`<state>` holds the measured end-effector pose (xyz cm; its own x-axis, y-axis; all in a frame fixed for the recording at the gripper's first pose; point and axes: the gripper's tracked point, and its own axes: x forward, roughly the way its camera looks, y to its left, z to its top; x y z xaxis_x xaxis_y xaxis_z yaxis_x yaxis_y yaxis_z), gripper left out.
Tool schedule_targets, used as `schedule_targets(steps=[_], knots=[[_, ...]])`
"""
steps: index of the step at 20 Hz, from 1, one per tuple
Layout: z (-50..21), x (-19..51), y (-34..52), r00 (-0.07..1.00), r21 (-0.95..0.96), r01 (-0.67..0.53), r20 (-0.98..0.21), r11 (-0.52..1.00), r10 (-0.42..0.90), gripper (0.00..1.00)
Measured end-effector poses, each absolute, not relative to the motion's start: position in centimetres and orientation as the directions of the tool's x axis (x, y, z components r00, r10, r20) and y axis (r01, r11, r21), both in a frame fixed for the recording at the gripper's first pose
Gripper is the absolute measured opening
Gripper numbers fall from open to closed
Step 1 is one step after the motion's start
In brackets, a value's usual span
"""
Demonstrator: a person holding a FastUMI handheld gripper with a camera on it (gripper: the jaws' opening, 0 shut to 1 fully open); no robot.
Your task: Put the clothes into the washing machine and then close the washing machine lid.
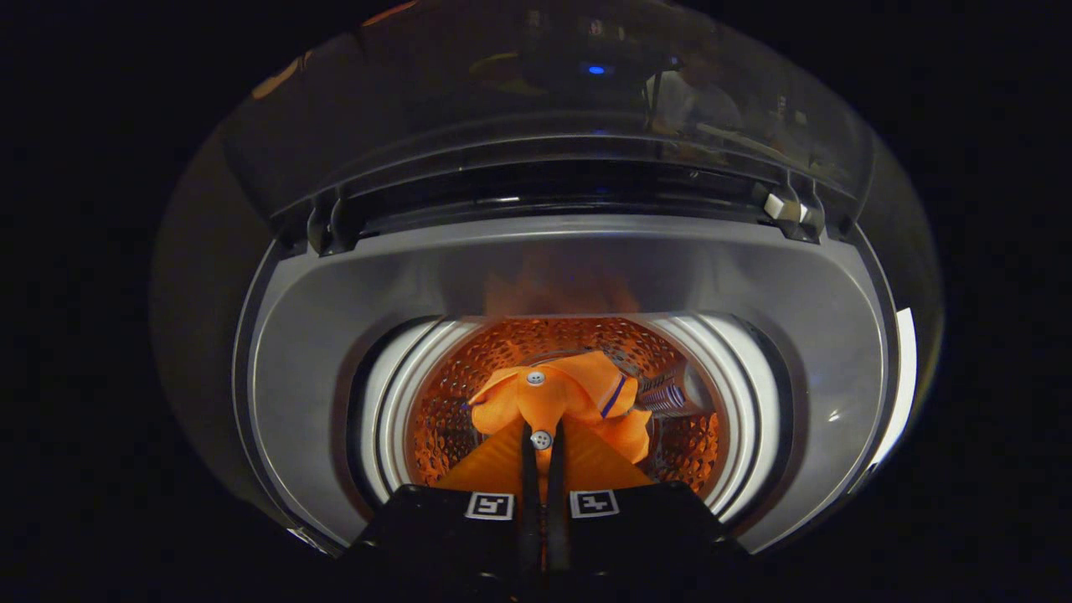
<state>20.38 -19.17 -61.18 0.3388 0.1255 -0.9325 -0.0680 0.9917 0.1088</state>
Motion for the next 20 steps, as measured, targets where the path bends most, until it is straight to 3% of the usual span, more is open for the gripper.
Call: schedule_targets(steps=[2, 5, 10, 20], knots=[[-61.4, 20.2, -19.1, 0.328, 0.106, -0.067, -0.937, 0.992, 0.122, 0.12], [-61.2, 20.5, -19.6, 0.349, 0.077, -0.055, -0.933, 0.995, 0.092, 0.37], [-60.7, 19.9, -19.5, 0.344, 0.064, -0.073, -0.935, 0.995, 0.085, 0.99], [-54.5, 19.9, -19.4, 0.462, 0.061, -0.075, -0.883, 0.995, 0.089, 1.0]])
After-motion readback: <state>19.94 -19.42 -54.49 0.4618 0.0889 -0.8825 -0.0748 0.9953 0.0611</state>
